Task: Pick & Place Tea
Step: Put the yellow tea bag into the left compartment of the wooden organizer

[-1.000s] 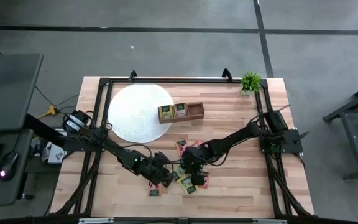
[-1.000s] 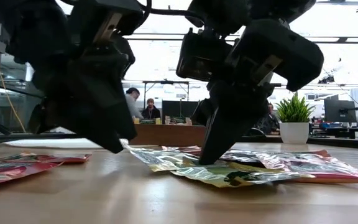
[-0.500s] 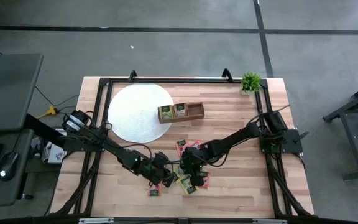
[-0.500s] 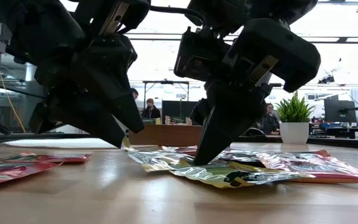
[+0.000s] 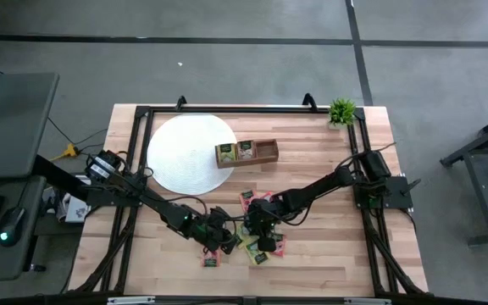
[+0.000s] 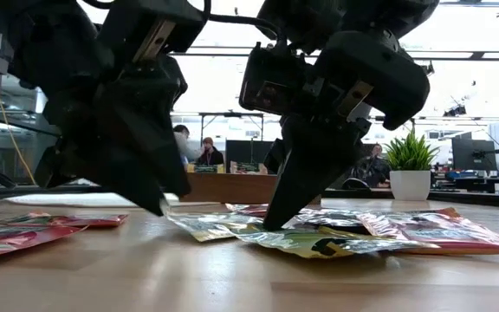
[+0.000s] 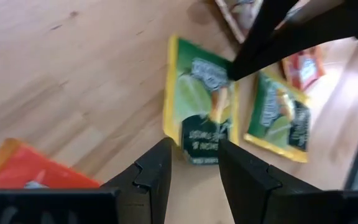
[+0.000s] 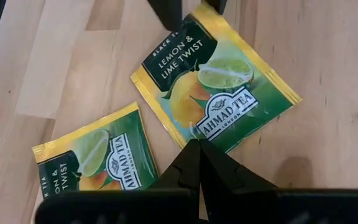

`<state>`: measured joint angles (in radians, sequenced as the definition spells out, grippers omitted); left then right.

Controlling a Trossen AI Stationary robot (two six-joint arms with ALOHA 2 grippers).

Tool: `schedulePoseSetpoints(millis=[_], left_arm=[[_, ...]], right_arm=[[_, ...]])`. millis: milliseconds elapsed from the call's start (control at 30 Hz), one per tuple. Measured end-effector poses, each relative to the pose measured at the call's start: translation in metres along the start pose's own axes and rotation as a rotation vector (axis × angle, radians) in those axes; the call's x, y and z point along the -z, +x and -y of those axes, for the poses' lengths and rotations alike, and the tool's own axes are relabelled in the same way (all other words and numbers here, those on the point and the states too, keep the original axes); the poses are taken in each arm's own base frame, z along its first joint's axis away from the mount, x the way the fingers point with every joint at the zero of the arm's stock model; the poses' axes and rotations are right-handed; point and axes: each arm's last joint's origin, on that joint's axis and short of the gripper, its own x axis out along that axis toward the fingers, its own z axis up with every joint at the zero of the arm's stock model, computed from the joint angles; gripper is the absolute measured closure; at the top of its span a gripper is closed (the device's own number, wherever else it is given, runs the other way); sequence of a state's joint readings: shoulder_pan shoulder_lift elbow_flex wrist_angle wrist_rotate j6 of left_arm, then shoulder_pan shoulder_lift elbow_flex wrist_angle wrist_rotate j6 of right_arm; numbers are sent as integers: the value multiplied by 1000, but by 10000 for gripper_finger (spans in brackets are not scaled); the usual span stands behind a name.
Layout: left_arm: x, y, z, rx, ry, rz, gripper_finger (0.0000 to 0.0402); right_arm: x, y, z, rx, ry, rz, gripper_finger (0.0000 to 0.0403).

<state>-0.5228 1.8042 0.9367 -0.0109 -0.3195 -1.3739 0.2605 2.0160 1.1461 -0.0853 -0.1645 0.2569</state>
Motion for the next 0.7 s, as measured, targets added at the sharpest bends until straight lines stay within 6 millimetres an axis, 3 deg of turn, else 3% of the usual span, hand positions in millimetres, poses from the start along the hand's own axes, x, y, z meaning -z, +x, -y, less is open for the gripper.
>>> schedulePoseSetpoints(millis=[700], left_arm=[[0,0,-2,-22,19,-1,276]], right_arm=[[-7,-1,6,4,40,59,403]])
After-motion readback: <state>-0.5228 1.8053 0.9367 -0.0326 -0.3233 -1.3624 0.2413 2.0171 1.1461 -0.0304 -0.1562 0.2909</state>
